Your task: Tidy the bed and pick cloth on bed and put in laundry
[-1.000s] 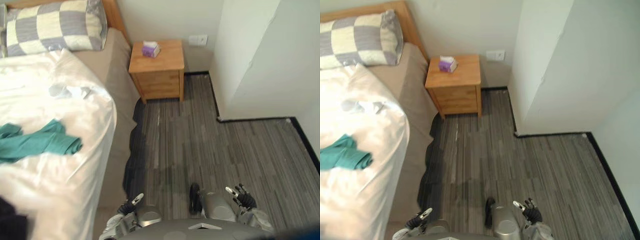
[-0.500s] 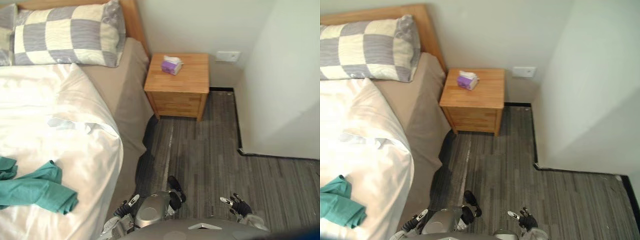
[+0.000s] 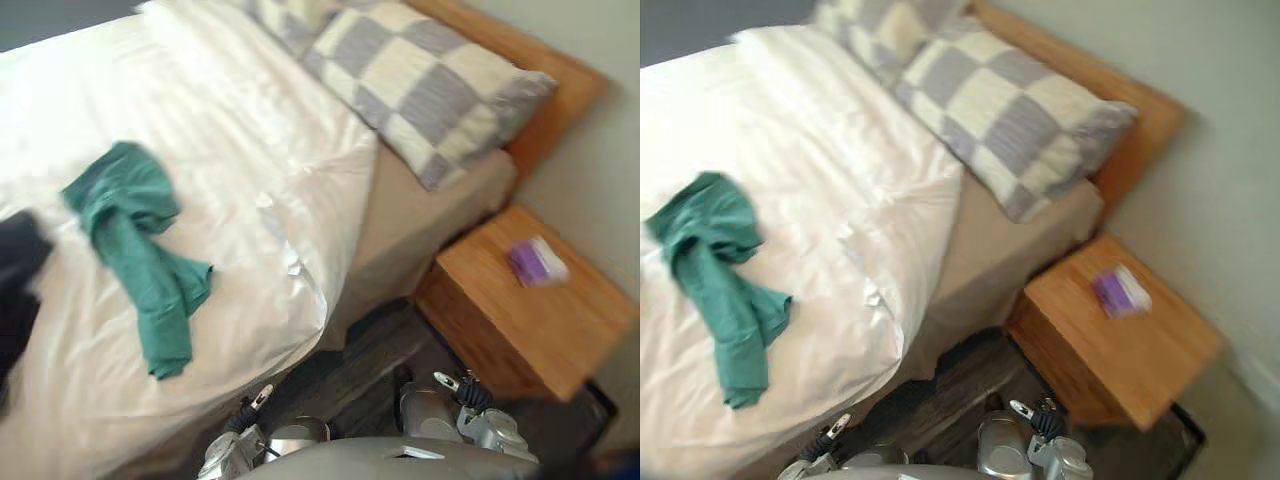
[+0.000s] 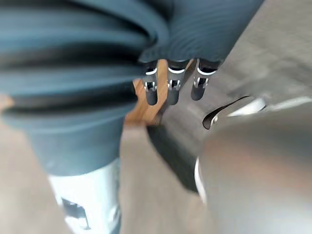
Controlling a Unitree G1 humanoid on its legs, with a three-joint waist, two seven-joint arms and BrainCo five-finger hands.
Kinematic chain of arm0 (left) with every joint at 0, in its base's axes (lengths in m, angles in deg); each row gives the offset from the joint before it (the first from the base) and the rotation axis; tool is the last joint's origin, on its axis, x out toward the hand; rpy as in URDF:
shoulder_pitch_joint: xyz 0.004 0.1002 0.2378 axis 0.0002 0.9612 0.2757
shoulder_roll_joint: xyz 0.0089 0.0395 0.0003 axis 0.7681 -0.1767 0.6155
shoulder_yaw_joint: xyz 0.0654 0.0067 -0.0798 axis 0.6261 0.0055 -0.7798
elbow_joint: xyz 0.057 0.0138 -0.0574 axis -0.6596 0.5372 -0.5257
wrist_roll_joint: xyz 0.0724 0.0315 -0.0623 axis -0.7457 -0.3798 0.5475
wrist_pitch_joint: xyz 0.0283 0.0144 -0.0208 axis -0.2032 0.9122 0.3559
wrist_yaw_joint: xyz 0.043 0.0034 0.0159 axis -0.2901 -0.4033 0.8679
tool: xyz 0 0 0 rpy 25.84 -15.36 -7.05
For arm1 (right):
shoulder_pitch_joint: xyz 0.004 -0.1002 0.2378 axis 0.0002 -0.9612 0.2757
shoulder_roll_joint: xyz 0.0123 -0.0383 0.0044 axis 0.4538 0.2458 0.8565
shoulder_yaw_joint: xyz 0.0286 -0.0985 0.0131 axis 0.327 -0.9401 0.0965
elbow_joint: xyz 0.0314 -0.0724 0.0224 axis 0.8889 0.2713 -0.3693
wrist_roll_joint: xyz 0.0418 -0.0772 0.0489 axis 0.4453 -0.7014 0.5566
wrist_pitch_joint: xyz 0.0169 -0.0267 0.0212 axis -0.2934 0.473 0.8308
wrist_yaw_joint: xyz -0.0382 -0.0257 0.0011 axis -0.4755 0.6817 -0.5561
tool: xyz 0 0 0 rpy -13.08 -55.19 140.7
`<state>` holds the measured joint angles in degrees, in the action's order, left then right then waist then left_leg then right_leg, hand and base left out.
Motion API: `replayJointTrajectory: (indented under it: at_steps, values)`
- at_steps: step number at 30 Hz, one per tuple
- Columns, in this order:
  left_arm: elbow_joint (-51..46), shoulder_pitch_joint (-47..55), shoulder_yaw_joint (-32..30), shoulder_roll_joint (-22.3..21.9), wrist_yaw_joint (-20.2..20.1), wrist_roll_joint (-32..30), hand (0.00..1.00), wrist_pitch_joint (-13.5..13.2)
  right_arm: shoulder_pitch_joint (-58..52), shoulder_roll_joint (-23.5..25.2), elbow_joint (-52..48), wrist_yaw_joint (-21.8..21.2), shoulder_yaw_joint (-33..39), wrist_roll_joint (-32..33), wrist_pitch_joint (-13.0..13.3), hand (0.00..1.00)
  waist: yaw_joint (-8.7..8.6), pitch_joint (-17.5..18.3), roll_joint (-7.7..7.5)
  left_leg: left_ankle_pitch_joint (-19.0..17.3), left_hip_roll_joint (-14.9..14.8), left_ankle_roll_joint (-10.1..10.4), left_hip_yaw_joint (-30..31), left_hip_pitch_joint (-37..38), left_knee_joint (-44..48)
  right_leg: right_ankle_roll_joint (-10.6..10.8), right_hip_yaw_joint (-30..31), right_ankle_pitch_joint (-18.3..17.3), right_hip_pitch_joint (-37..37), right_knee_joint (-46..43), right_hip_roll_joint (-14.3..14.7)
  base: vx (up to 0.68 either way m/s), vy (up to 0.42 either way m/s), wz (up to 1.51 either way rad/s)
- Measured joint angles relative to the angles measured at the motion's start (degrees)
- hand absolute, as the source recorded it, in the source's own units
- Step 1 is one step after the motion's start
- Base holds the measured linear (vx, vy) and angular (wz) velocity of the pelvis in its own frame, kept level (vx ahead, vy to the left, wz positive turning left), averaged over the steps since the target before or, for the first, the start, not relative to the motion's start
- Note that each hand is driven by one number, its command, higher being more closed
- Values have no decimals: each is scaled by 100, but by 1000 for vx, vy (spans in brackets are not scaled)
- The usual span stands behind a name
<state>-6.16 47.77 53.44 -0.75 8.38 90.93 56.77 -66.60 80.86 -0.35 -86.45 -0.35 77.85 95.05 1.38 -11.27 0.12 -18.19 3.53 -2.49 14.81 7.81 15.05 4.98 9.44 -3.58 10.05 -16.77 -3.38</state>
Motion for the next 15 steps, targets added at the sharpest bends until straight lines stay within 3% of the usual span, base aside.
replayJointTrajectory:
  at_steps: [3, 5, 7, 9, 11, 13, 15]
  values:
    - [-50, 0, -52, -266, -17, -55, 0, 76, 211, 14, -192, -140, -94, -15, -168, 0, 144, 115, 239, 179, -517, 393, -243, 125, -274, -300, -575, -248, -232, -8, 177, 215, -439, 100]
    - [-140, -7, -2, -333, -14, -60, 0, 83, 268, 115, -214, -199, -81, -58, -247, 0, 141, 149, 206, 486, -650, 566, -614, 107, -483, -381, -966, -297, -366, 24, 93, 88, -406, 113]
    - [-277, -57, 15, -335, -20, -212, 0, 165, 195, 129, -250, -267, -44, -91, -332, 0, 38, 140, 184, 607, -824, 510, -1576, 1, -409, -497, -1584, -368, -689, 271, -114, 8, -223, 162]
    - [-272, -87, 77, -338, -19, -572, 0, 177, 112, 68, -254, -193, 58, 114, -450, 0, -54, 145, 193, 815, -1090, 567, -2934, -89, -415, -492, -2320, -407, -1030, 469, -332, -58, -57, 170]
    - [-244, -115, 142, -283, -13, -732, 0, 188, 105, 46, -137, -66, 222, 415, -511, 0, -57, 161, 201, 827, -1087, 552, -3637, -106, -610, -436, -2664, -497, -1132, 474, -446, -95, 70, 128]
    - [-248, -164, 298, -174, -11, -813, 0, 195, 112, 64, -19, 120, 409, 657, -583, 0, -29, 218, 128, 826, -1017, 437, -3733, -129, -816, -357, -2795, -538, -1163, 547, -531, -104, 113, 63]
    - [-155, -134, 315, -8, 8, -841, 0, 326, 36, 146, 11, 350, 511, 979, -593, 0, -59, 270, 100, 967, -909, 522, -3749, -60, -1148, -307, -2765, -325, -1234, 825, -487, -33, 89, 1]
